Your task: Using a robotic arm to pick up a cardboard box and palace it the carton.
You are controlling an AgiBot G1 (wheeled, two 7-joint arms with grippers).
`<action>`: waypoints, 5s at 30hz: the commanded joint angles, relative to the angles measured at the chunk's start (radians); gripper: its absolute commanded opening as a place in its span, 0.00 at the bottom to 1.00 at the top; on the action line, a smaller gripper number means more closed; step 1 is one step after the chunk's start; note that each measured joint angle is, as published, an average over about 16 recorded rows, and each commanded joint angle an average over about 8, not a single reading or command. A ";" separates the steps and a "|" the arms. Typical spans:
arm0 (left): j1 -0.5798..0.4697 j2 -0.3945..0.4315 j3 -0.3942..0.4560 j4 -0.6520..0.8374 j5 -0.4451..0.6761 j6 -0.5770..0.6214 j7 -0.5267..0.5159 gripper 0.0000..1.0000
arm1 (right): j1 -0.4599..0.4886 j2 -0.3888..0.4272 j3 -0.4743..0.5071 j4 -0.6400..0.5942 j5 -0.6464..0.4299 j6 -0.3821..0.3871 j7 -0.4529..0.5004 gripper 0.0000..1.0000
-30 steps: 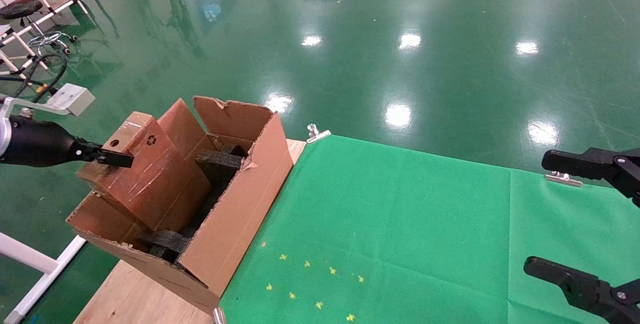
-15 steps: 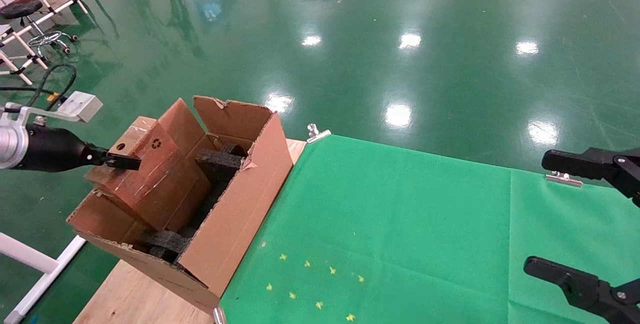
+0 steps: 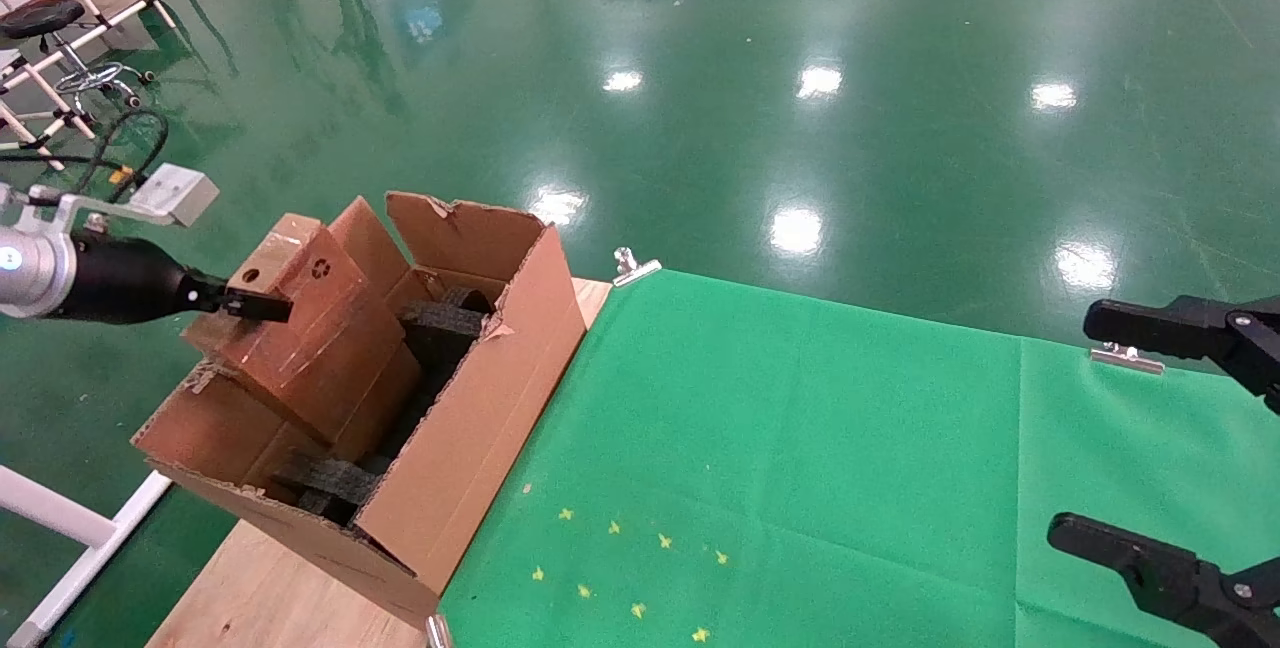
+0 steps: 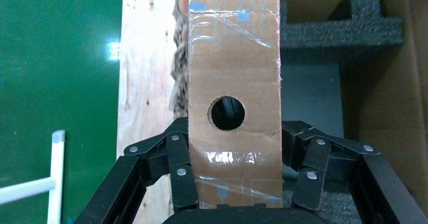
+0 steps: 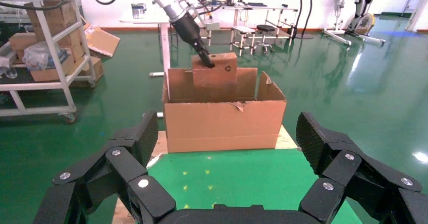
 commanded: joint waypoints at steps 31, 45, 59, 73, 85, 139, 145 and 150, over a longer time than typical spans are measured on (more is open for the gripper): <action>0.167 0.099 -0.025 0.134 -0.039 -0.151 0.016 0.00 | 0.000 0.000 0.000 0.000 0.000 0.000 0.000 1.00; 0.263 0.144 -0.039 0.138 -0.059 -0.343 -0.005 0.00 | 0.000 0.000 0.000 0.000 0.000 0.000 0.000 1.00; 0.321 0.172 -0.052 0.134 -0.077 -0.365 -0.009 0.00 | 0.000 0.000 0.000 0.000 0.000 0.000 0.000 1.00; 0.369 0.202 -0.063 0.133 -0.092 -0.407 -0.019 0.13 | 0.000 0.000 0.000 0.000 0.000 0.000 0.000 1.00; 0.379 0.211 -0.066 0.134 -0.097 -0.421 -0.027 1.00 | 0.000 0.000 0.000 0.000 0.000 0.000 0.000 1.00; 0.176 0.014 -0.291 -0.123 -0.474 0.231 -0.147 1.00 | 0.000 0.000 0.000 0.000 0.000 0.000 0.000 1.00; 0.225 0.011 -0.354 -0.169 -0.597 0.364 -0.203 1.00 | 0.000 0.000 0.000 0.000 0.000 0.000 0.000 1.00; 0.247 0.013 -0.380 -0.181 -0.648 0.412 -0.222 1.00 | 0.000 0.000 0.000 -0.001 0.000 0.001 0.000 1.00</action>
